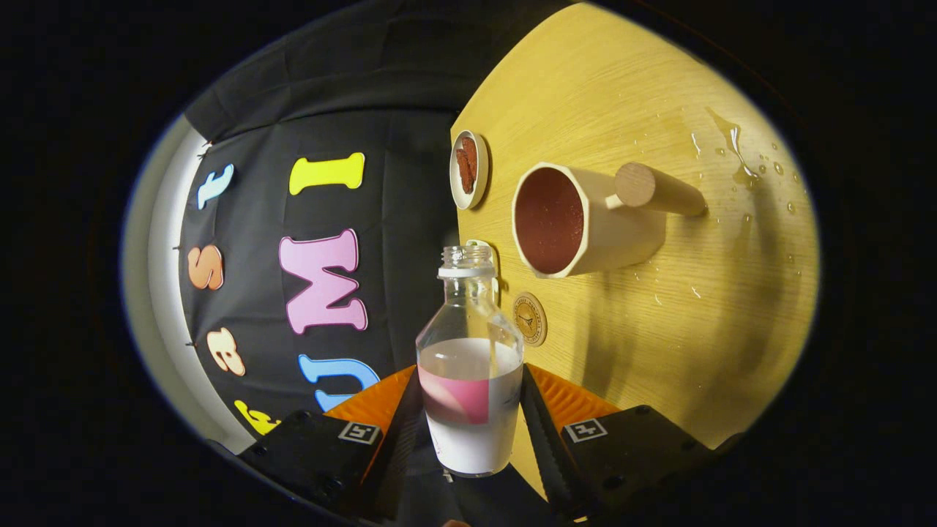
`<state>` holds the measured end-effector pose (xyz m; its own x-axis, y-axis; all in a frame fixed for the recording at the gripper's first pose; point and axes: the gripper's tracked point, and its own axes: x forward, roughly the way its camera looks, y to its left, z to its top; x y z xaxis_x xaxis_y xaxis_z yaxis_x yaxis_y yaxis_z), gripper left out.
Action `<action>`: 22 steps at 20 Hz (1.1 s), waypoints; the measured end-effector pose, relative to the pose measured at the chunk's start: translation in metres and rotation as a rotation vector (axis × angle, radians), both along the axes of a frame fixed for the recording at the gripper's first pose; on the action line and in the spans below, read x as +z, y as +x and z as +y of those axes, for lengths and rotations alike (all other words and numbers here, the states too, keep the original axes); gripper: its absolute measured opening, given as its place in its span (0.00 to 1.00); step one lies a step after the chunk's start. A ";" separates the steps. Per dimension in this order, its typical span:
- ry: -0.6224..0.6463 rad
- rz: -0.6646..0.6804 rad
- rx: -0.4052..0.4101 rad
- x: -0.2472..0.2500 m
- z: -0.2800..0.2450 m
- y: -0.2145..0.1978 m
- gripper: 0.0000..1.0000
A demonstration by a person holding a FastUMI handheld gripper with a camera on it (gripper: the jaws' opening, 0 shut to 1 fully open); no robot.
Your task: Take the bottle from table, then pour the juice into the cup, finally place the bottle on the coaster
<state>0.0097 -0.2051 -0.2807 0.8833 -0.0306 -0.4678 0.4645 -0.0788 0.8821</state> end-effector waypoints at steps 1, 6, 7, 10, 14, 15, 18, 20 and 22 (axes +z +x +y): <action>0.012 0.001 -0.007 0.000 0.000 0.000 0.76; 0.073 0.005 -0.058 -0.002 -0.003 -0.001 0.76; 0.090 0.005 -0.071 -0.002 -0.004 0.000 0.76; 0.128 0.012 -0.095 -0.005 -0.003 -0.001 0.76; 0.158 0.031 -0.100 -0.011 0.002 0.001 0.76; 0.163 0.038 -0.097 -0.013 0.003 0.002 0.76; 0.181 0.040 -0.102 -0.013 0.004 0.003 0.76; 0.192 0.038 -0.111 -0.012 0.003 0.004 0.76; 0.203 0.041 -0.118 -0.013 0.003 0.004 0.76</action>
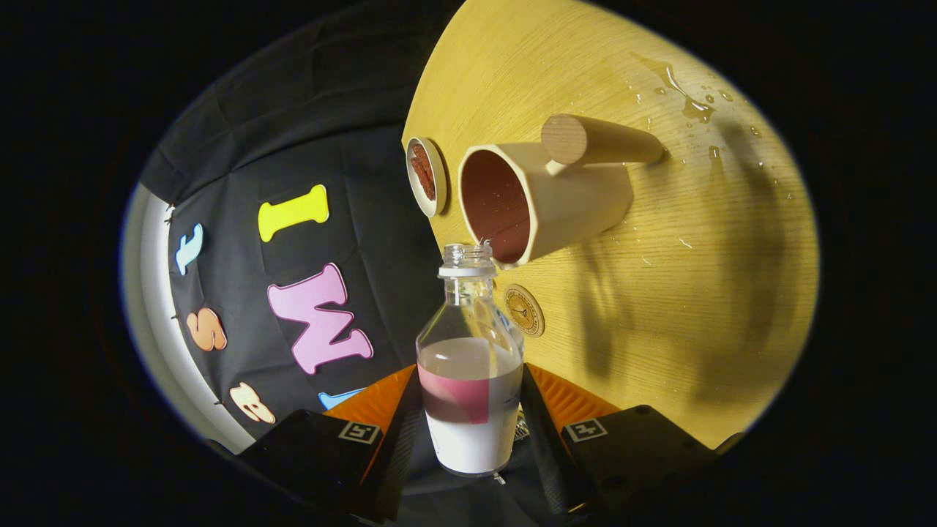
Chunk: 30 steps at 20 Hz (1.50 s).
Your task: Take the bottle from table, then pour the juice into the cup, finally place the bottle on the coaster
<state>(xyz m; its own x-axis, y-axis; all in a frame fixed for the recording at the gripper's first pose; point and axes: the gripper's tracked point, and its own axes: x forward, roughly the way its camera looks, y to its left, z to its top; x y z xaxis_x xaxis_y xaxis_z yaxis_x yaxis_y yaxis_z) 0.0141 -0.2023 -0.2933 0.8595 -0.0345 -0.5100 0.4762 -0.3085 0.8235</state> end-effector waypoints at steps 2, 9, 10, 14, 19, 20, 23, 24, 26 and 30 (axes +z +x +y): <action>0.001 0.006 -0.025 0.000 -0.004 0.000 0.76; 0.040 0.015 -0.037 0.006 -0.006 -0.002 0.76; 0.052 0.007 -0.036 0.007 -0.006 -0.001 0.76; 0.092 -0.005 -0.034 0.011 -0.007 -0.002 0.76; 0.147 -0.009 -0.063 0.015 -0.009 0.001 0.76; 0.158 -0.006 -0.064 0.015 -0.008 0.001 0.76; 0.195 0.001 -0.076 0.013 -0.010 0.002 0.76; 0.202 0.003 -0.080 0.013 -0.011 0.002 0.76; 0.222 0.002 -0.085 0.016 -0.010 0.003 0.76; 0.283 -0.013 -0.136 0.021 -0.020 0.006 0.76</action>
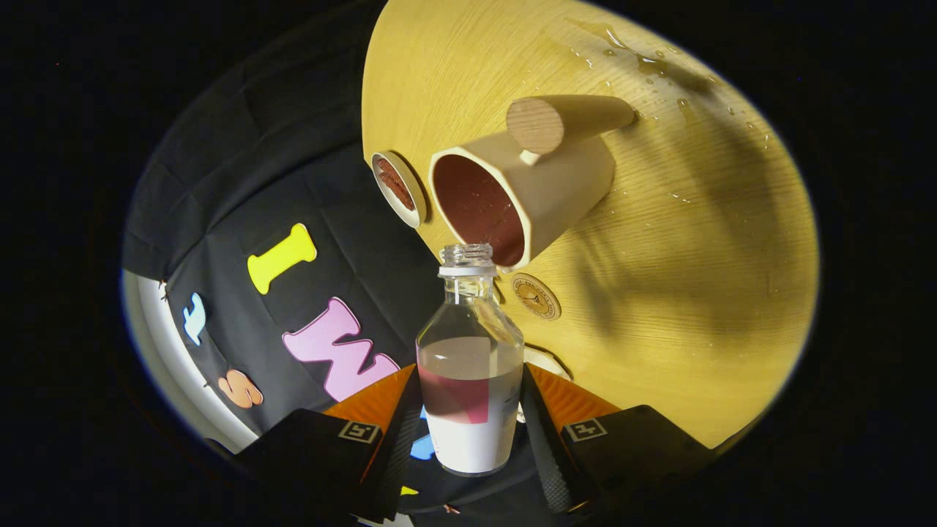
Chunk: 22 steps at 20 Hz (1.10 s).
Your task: Take the bottle from table, then pour the juice into the cup, finally place the bottle on the coaster
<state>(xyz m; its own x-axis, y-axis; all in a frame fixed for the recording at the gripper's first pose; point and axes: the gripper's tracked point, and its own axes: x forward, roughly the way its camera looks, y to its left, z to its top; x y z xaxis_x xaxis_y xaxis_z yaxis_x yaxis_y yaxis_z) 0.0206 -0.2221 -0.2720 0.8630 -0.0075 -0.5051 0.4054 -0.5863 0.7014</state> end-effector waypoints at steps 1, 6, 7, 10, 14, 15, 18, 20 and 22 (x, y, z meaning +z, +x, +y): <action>0.017 -0.003 -0.019 0.002 -0.005 0.000 0.76; 0.104 -0.012 -0.086 0.008 -0.008 0.005 0.76; 0.122 -0.019 -0.091 0.011 -0.010 0.004 0.76; 0.159 -0.037 -0.108 0.016 -0.011 0.004 0.76; 0.191 -0.048 -0.134 0.019 -0.017 0.006 0.76; 0.198 -0.048 -0.134 0.020 -0.017 0.006 0.76; 0.221 -0.061 -0.144 0.025 -0.021 0.007 0.76; 0.230 -0.064 -0.158 0.027 -0.023 0.007 0.76; 0.232 -0.063 -0.165 0.027 -0.028 0.008 0.76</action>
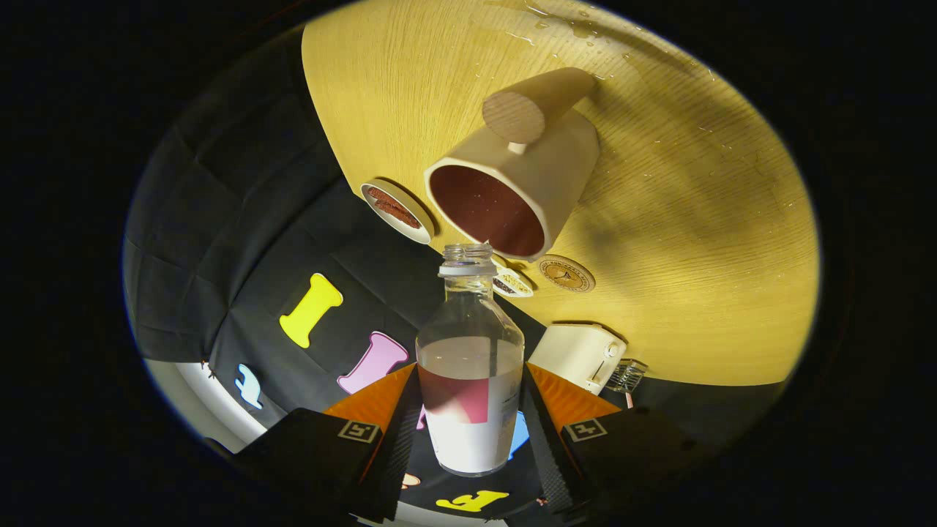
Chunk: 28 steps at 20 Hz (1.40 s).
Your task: Take the bottle from table, then pour the juice into the cup, finally place the bottle on the coaster
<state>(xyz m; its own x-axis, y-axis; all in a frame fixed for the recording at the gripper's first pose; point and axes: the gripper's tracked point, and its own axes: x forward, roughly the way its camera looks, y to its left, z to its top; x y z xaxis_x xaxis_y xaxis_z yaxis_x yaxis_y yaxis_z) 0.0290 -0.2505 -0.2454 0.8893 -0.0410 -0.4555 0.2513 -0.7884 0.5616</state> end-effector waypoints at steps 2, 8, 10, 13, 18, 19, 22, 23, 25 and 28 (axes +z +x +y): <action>0.013 0.002 0.007 0.000 0.003 0.001 0.76; 0.014 0.016 0.010 -0.004 -0.004 0.003 0.76; 0.014 0.023 0.018 -0.005 -0.003 0.002 0.76; 0.014 0.033 0.028 -0.007 -0.001 0.000 0.76; 0.016 0.030 0.034 -0.006 0.000 -0.001 0.76; 0.017 0.033 0.031 -0.006 0.000 -0.001 0.76; 0.006 0.028 0.037 -0.004 0.005 -0.001 0.76; -0.011 0.025 0.046 -0.003 0.008 -0.001 0.76; -0.069 0.032 0.084 -0.005 0.016 -0.004 0.76; -0.235 0.050 0.161 -0.005 0.029 -0.008 0.76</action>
<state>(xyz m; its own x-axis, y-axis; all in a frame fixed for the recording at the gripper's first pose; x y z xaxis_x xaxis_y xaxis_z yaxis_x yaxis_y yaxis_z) 0.0206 -0.2219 -0.2501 0.8693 -0.0106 -0.4941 0.3950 -0.5859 0.7076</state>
